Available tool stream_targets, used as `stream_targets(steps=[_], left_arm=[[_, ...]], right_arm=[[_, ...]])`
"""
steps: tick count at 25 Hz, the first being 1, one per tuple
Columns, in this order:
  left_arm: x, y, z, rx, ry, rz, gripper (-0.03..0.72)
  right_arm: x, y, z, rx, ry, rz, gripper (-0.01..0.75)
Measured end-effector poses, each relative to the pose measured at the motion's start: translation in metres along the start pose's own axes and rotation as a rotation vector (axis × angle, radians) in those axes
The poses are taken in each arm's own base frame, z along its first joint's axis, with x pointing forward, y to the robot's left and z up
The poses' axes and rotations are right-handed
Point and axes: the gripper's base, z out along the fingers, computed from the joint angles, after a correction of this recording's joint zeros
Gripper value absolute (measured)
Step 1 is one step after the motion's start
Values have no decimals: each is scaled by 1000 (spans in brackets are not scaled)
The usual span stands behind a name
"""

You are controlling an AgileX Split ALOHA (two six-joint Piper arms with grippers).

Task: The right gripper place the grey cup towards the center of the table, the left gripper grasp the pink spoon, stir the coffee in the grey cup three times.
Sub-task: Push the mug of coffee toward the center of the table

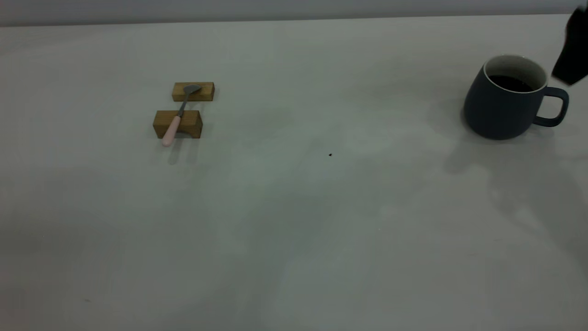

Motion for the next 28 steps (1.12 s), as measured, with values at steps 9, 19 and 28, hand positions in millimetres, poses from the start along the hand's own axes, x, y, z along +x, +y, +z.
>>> stream_targets(steps=[9, 19, 28], left_arm=[[0, 0, 0, 0, 0, 0, 312], [0, 0, 0, 0, 0, 0, 312], [0, 0, 0, 0, 0, 1, 312]], right_arm=[[2, -48, 56, 6, 31, -2, 542], [16, -64, 92, 44, 27, -57, 539], [22, -59, 127, 75, 16, -96, 539]])
